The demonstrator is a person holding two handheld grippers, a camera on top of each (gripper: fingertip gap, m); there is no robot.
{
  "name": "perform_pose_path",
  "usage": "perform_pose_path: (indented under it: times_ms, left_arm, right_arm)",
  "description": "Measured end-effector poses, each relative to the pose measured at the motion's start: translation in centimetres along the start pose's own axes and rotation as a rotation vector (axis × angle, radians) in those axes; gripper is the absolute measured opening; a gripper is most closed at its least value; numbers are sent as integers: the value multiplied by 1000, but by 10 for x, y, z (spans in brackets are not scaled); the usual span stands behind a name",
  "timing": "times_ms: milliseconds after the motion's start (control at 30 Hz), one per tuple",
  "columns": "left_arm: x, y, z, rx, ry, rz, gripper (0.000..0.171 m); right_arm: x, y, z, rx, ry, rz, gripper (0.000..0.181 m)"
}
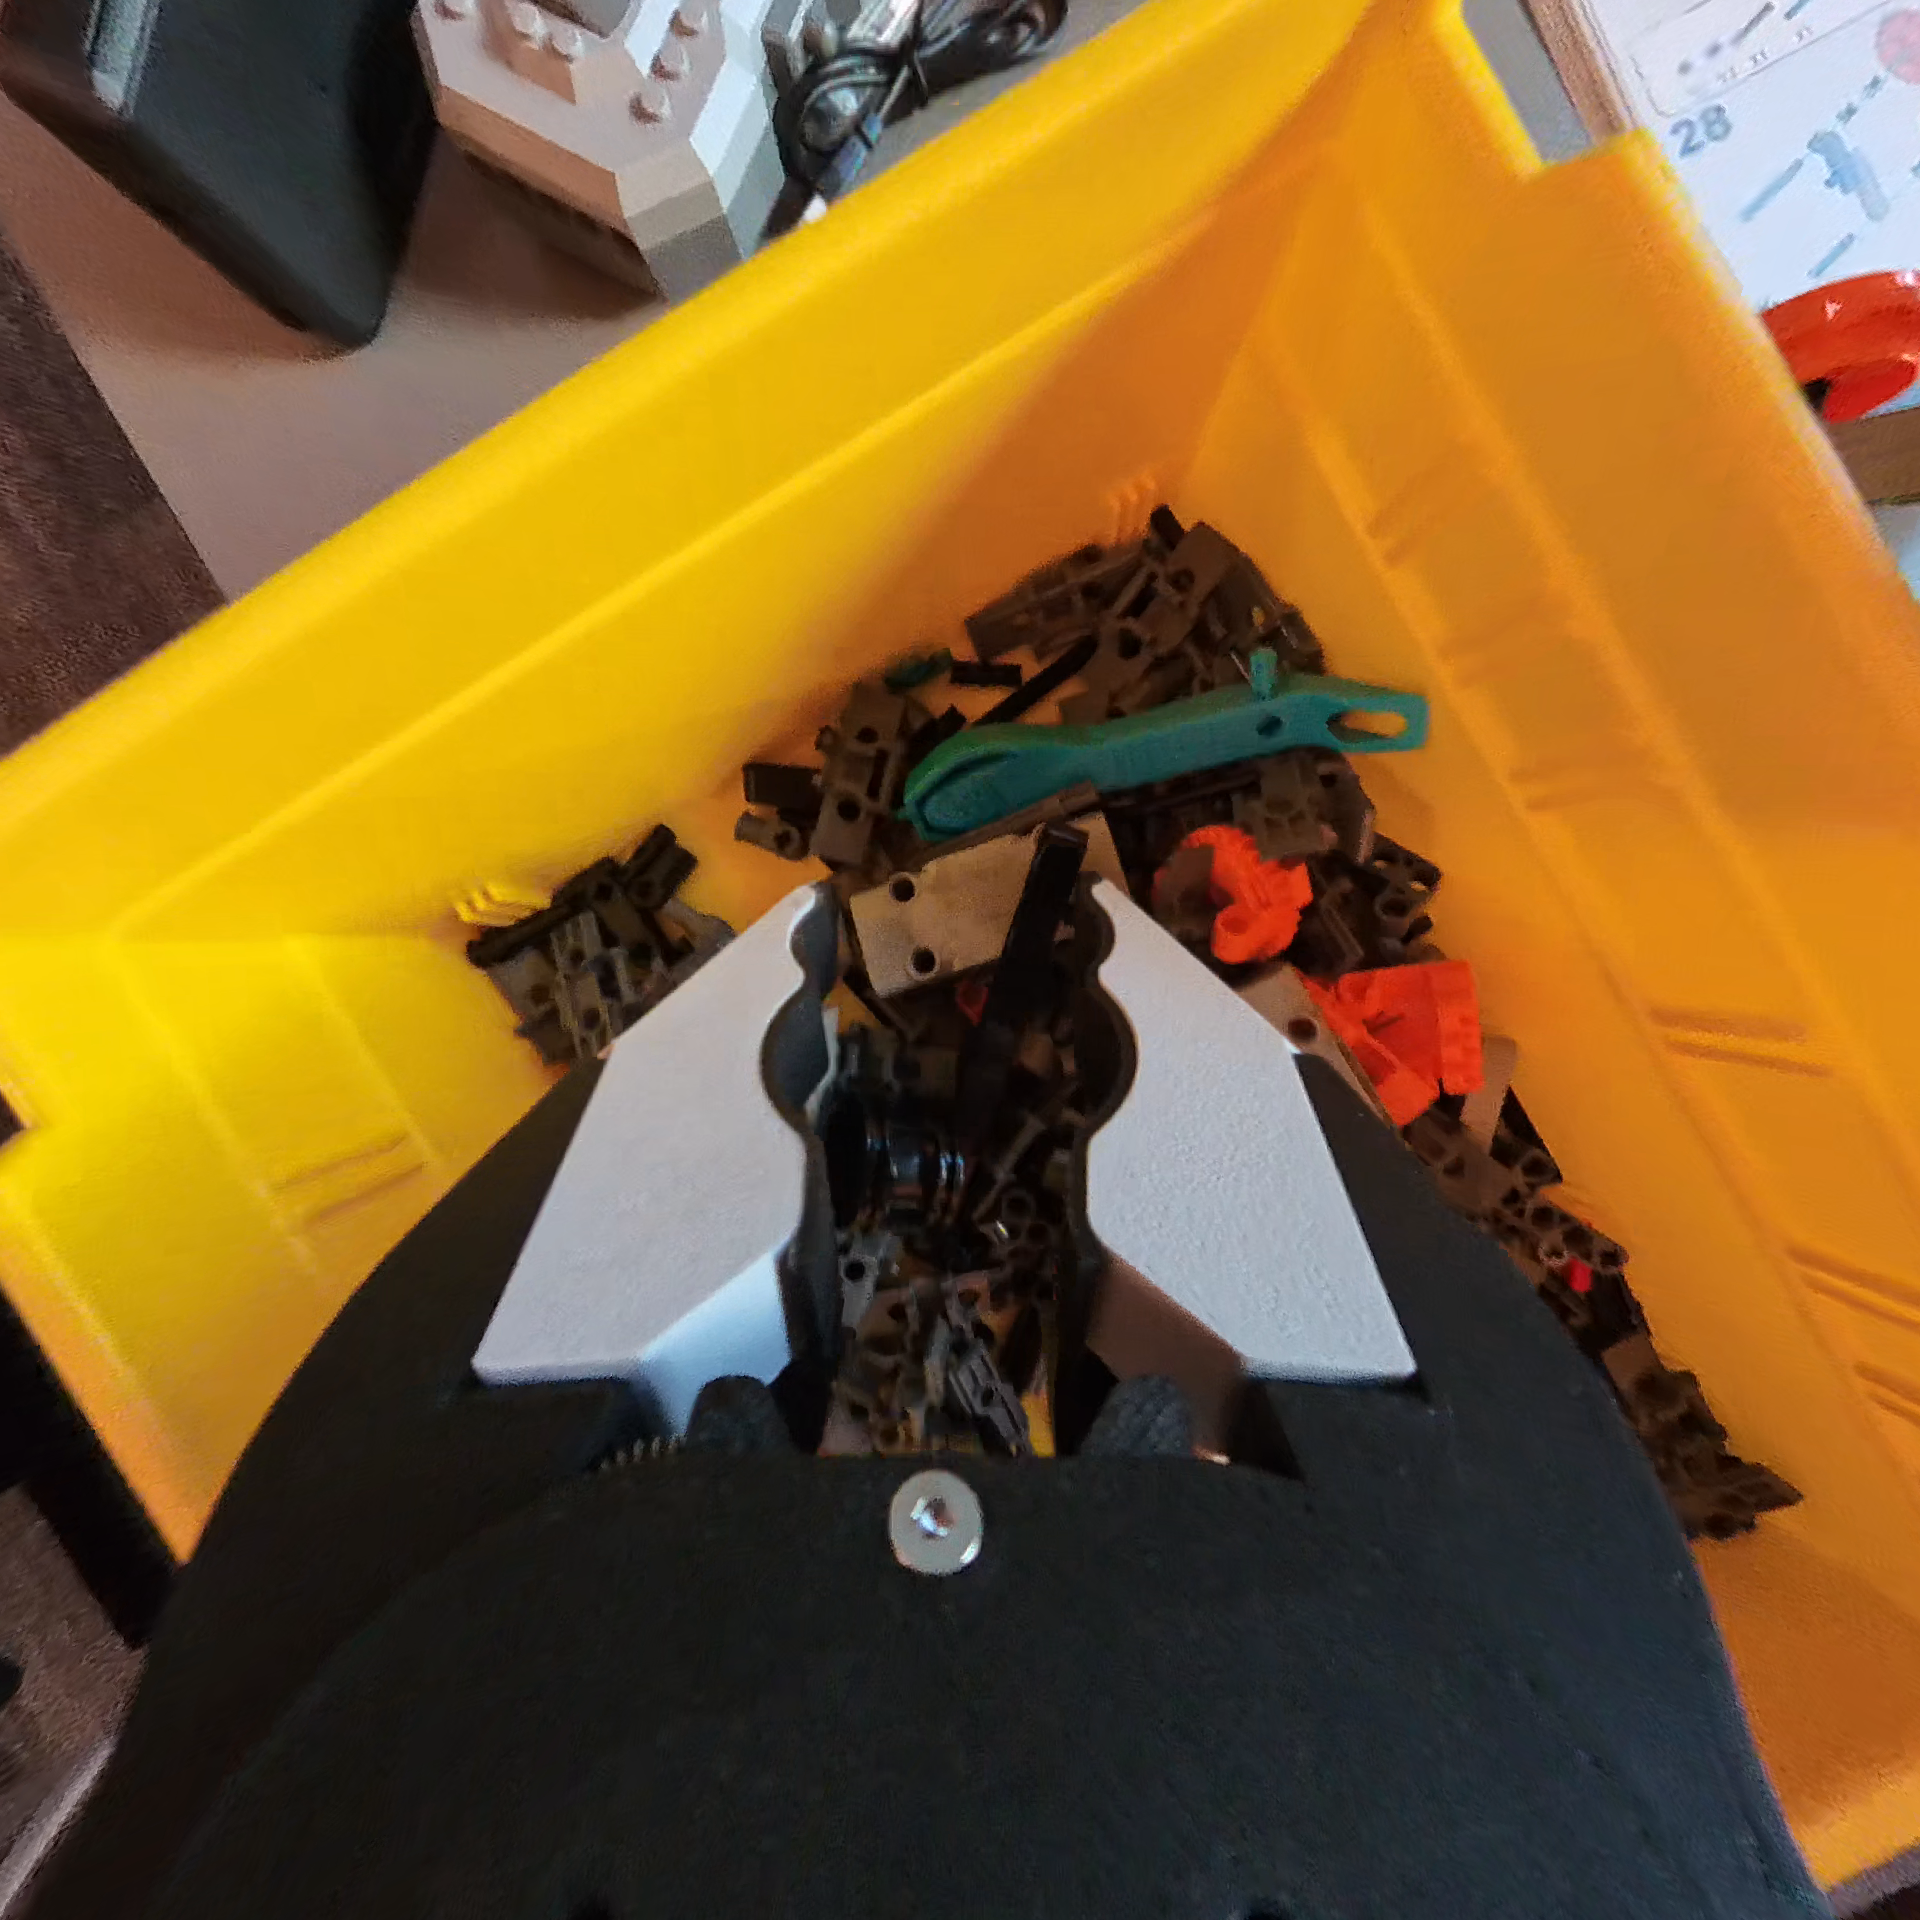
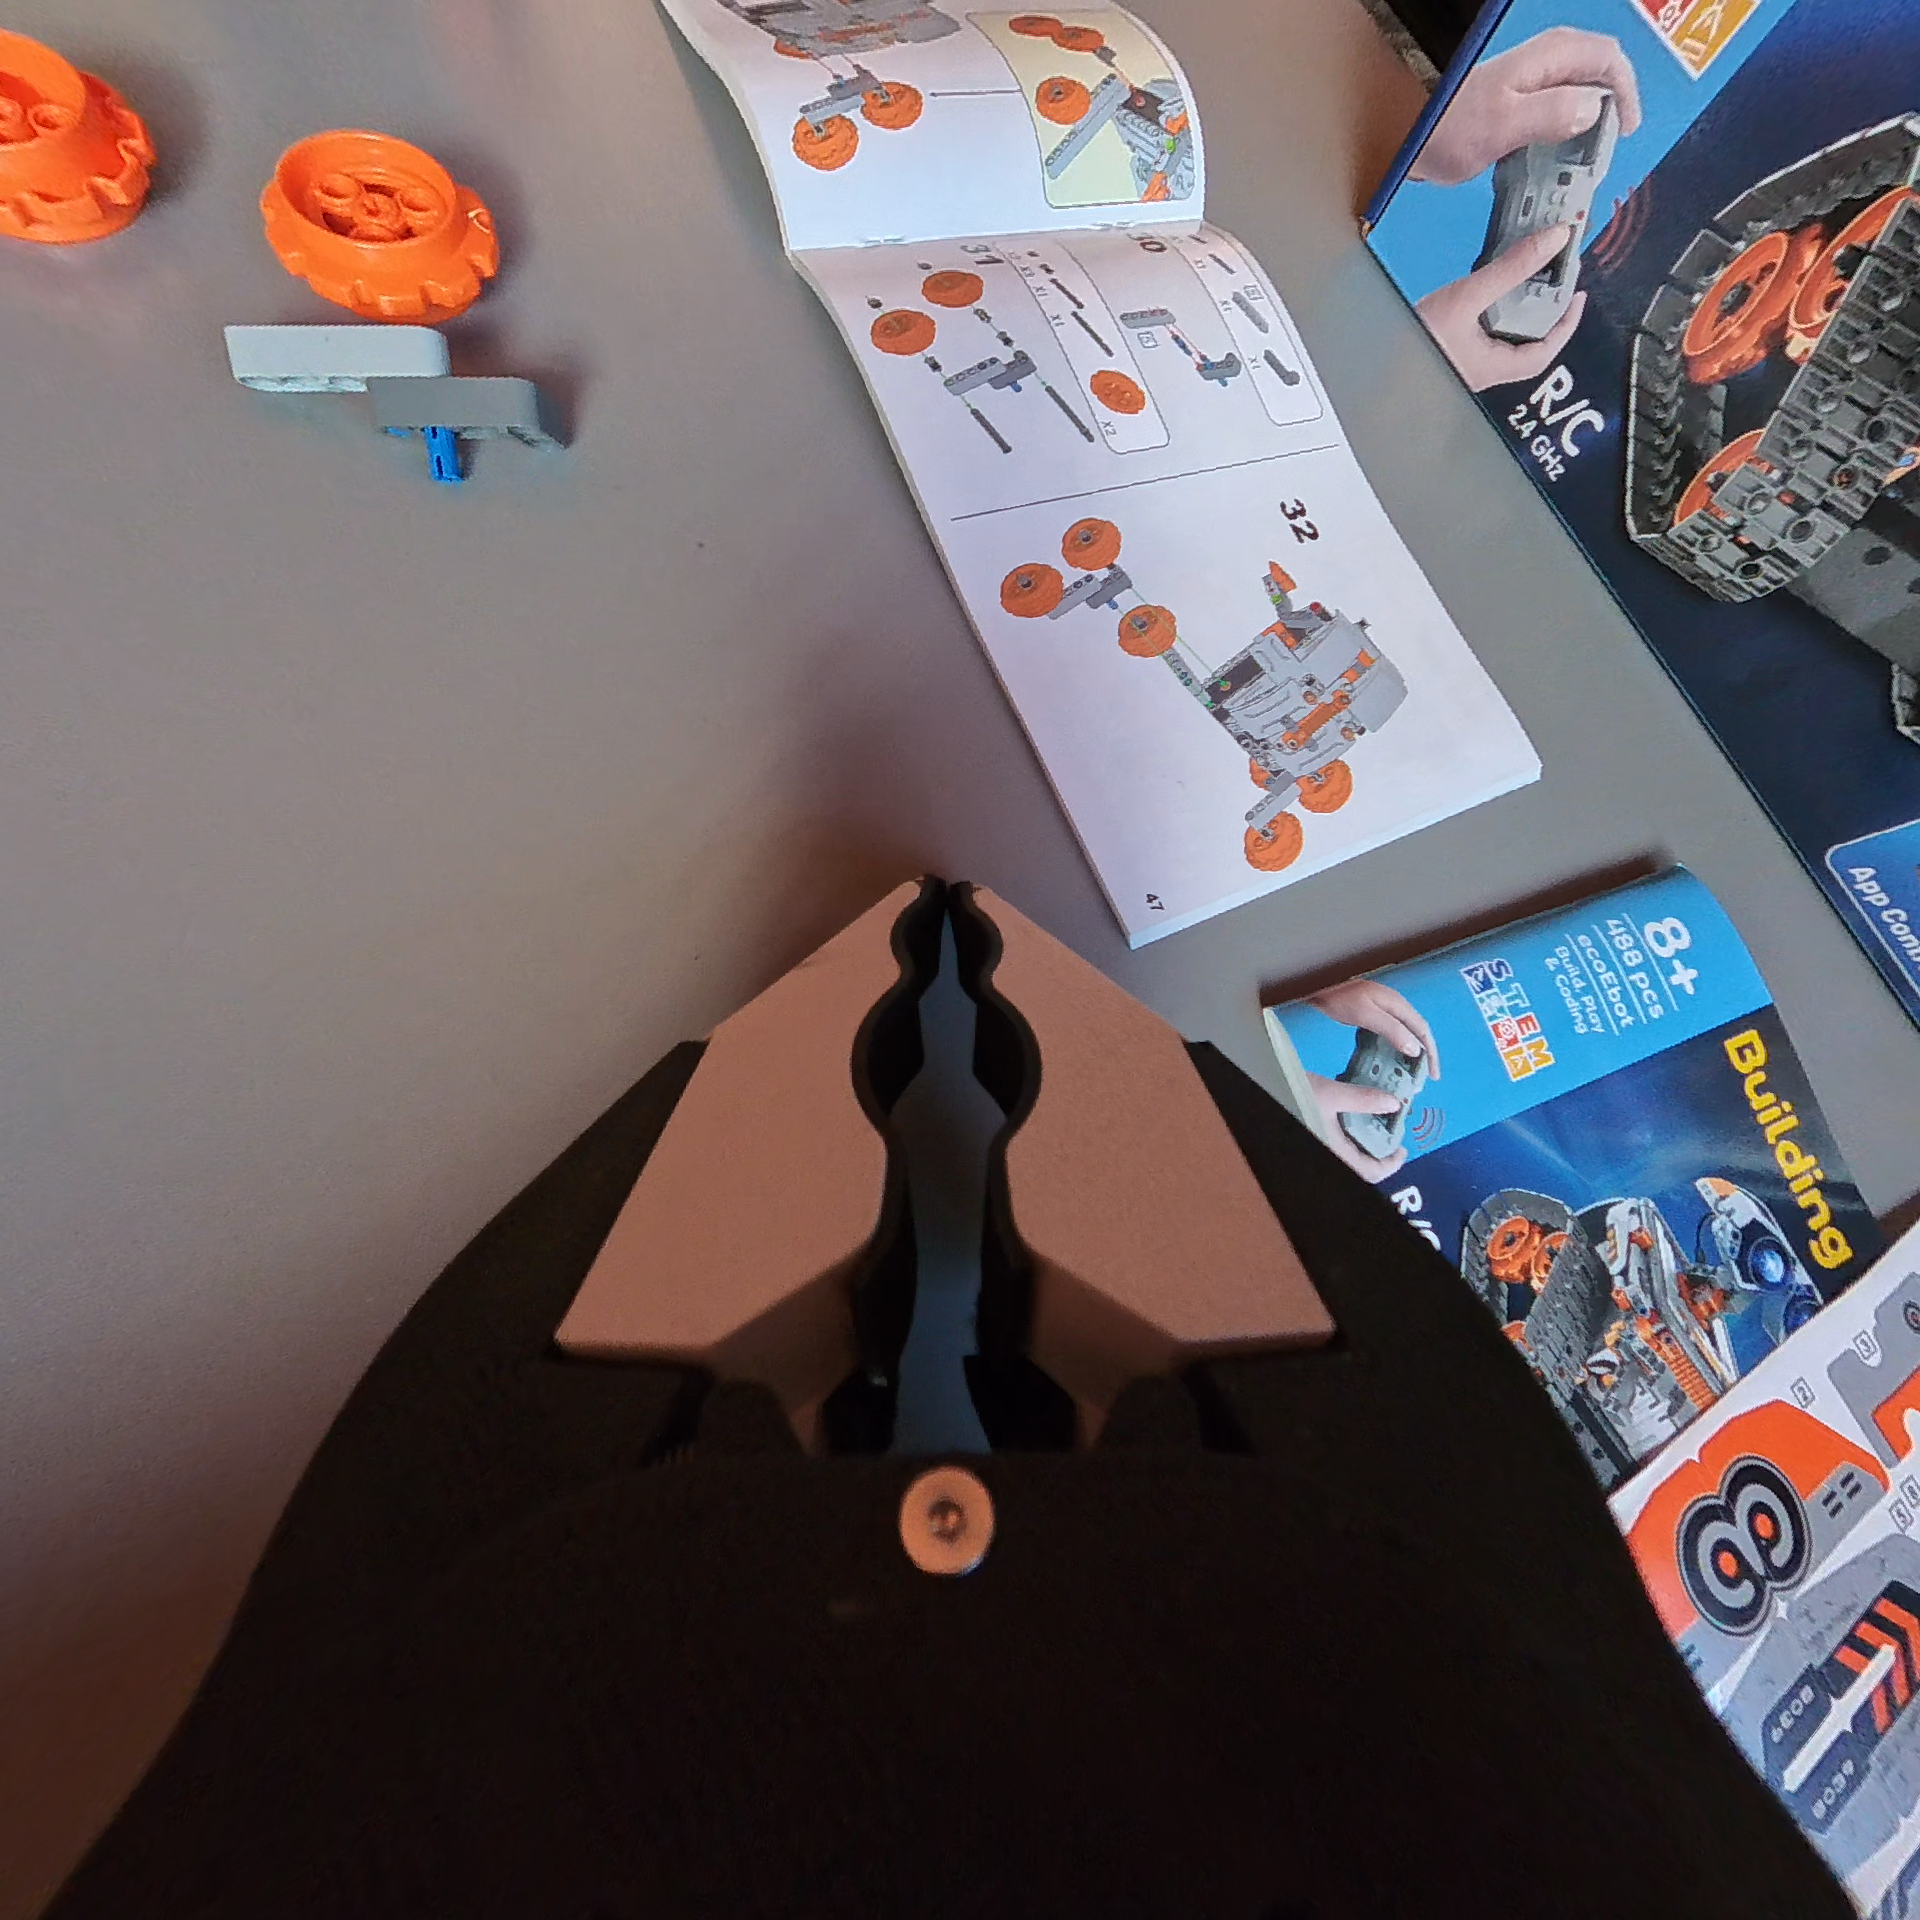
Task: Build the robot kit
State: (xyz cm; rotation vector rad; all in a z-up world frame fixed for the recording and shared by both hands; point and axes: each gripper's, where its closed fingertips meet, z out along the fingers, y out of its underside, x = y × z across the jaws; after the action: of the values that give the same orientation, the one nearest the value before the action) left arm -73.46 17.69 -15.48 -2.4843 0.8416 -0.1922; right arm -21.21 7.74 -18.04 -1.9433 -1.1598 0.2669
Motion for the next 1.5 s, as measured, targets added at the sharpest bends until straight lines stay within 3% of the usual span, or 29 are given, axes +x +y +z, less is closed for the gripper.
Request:
perform_pose_path:
  times_ms: [167, 333, 467, 500, 667, 833, 1100, 1167, 1333, 1500]
  left_arm:
    - [-15, -17, 8, 42, 12, -94, 40]
    - [-27, -17, 25, -17, -24, -147, 41]
    - [-22, -14, 32, -46, -15, -155, 36]
    - [-18, -12, 31, -54, 1, -160, 25]
    - [-13, 17, 12, -150, -12, -192, 20]
    - [19, 46, -8, -209, 96, -221, 19]
    - [40, 77, -26, -231, 128, -199, 18]
    - [28, 65, -31, -162, 90, -221, 25]
    - [-2, -9, -32, 123, 72, -316, 28]
    - [-12, -33, 7, 125, 26, -241, 11]
  right_arm:
    - [0, 0, 0, 0, -2, 7, 2]
    - [1, 0, 0, -1, -7, 22, 3]
    - [1, 0, 0, -2, -8, 22, 3]
    - [1, 0, 0, -1, -8, 23, 3]
    - [0, 1, 0, -2, -11, 24, 3]
    - [0, 1, 0, -2, -17, 29, 3]
    - [0, 1, 0, -2, -14, 27, 3]
    - [0, 1, 0, -3, -16, 33, 3]
    - [2, 1, 1, -5, -21, 54, 3]
    - [2, 1, 0, -6, -2, 45, 3]
